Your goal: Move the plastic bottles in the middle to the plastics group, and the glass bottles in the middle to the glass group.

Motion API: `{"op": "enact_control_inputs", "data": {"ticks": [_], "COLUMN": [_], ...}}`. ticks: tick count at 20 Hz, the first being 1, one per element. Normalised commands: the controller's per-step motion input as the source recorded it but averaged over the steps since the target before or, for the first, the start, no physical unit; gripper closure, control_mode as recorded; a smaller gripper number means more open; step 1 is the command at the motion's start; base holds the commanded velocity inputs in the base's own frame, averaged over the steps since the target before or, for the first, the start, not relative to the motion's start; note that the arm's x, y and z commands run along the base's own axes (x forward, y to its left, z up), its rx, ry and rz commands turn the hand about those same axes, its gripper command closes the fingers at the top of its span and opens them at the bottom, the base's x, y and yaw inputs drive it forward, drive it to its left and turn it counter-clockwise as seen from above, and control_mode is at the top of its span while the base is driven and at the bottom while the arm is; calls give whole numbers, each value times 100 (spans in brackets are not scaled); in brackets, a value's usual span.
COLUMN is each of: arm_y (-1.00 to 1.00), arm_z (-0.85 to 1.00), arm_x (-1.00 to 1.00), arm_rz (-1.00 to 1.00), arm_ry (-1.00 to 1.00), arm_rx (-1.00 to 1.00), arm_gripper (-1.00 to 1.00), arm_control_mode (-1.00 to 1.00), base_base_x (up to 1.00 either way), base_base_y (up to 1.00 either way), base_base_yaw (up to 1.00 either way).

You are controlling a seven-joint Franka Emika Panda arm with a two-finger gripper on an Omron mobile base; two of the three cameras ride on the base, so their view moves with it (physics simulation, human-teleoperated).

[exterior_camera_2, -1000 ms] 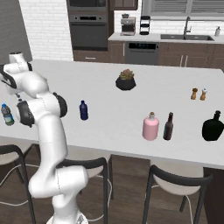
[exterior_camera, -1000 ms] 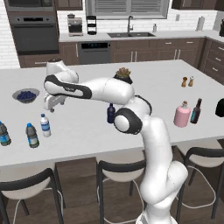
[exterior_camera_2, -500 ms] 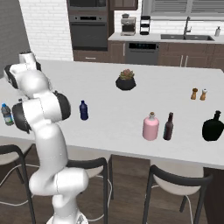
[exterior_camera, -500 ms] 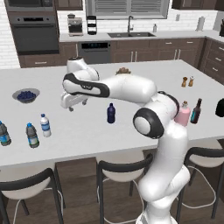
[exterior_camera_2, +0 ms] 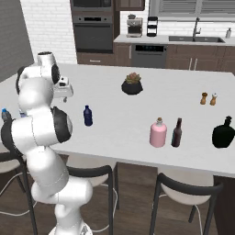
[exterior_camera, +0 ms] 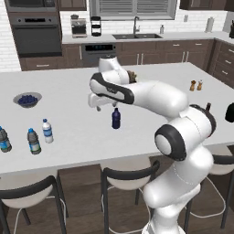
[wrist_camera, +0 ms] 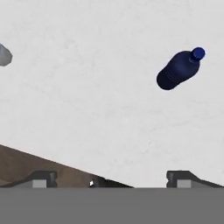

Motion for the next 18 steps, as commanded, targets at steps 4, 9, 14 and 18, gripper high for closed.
{"op": "enact_control_inputs", "data": {"ticks": [4, 9, 14, 18], "arm_y": [-100, -100, -25, 15], "arm_z": [7, -23, 2, 17], "arm_x": [0, 9, 3, 6], "arm_rz": [-25, -16, -2, 0], "arm_ry": [0, 0, -1, -6], "arm_rx": [4, 17, -3, -24], "arm_gripper": [-100, -100, -100, -100], "arm_control_mode": [-100, -100, -100, -100], "base_base_x": [0, 0, 0, 0], "base_base_y": [0, 0, 0, 0], "base_base_yaw": [0, 0, 0, 0]}}
